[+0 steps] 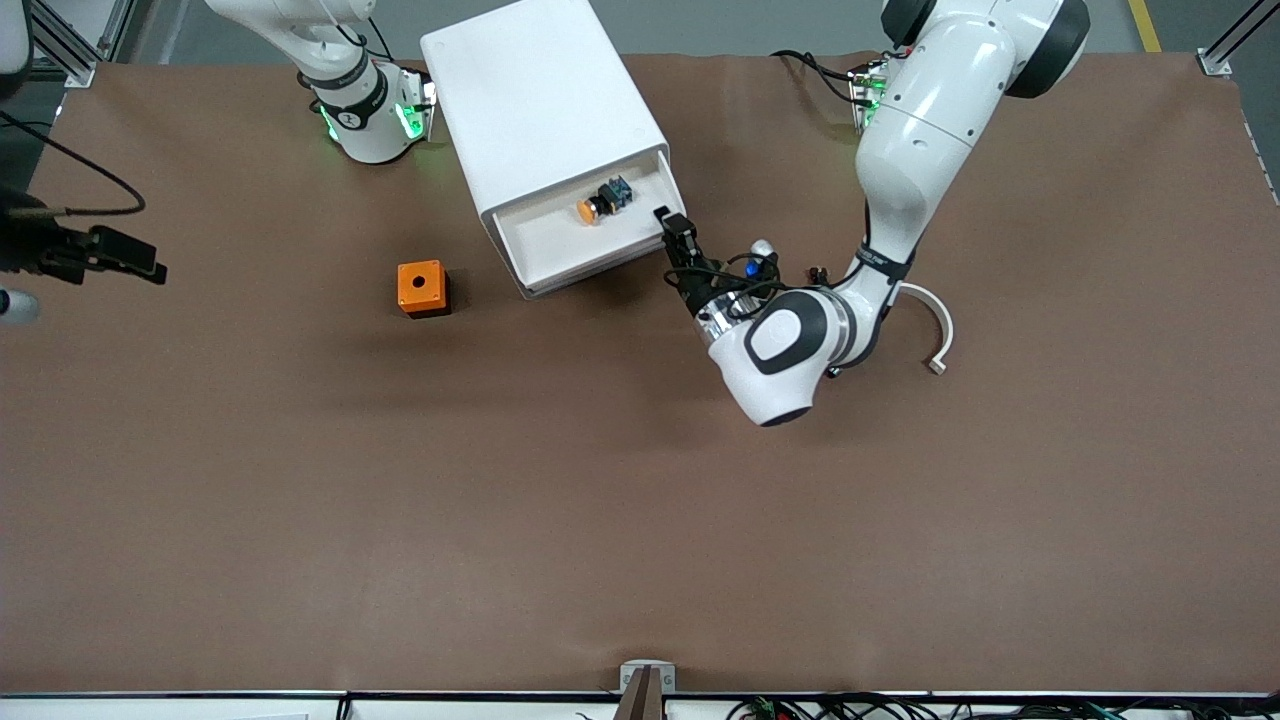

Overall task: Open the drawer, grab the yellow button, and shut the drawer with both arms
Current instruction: 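Reach the right gripper toward the open drawer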

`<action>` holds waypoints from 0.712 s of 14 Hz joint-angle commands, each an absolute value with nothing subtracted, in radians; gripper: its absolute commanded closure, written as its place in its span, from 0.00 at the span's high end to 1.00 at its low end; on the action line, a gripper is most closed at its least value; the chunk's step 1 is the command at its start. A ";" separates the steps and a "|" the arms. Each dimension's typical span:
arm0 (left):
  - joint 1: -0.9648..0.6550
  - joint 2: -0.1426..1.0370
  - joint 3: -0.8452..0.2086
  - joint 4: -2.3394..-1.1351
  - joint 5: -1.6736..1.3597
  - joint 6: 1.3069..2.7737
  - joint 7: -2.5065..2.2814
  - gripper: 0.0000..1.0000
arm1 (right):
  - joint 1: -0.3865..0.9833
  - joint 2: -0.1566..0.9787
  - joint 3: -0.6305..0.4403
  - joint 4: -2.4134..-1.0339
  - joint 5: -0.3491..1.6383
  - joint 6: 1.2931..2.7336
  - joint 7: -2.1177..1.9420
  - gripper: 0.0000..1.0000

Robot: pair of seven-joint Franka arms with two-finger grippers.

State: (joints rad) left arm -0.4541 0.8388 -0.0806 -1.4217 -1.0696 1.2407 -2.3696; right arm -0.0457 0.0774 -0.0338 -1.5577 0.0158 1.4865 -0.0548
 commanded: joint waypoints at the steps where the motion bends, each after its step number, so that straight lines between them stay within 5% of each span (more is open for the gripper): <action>1: -0.431 0.824 -0.072 -1.417 -1.075 1.289 -2.373 0.11 | -0.052 0.103 -0.032 -1.514 0.008 1.474 -0.060 1.00; 7: -0.387 0.825 -0.072 -1.396 -1.072 1.292 -2.373 0.11 | -0.046 0.126 -0.031 -1.525 -0.028 1.462 0.012 1.00; 10: -0.388 0.825 -0.072 -1.396 -1.071 1.292 -2.373 0.19 | -0.005 0.118 -0.017 -1.525 -0.008 1.433 0.217 1.00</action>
State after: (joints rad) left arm -0.3844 0.8368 -0.0756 -1.3929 -1.0695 1.2798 -2.3696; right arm -0.0387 0.1188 -0.0288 -1.5419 -0.0103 1.4619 0.1060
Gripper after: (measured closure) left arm 0.863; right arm 0.000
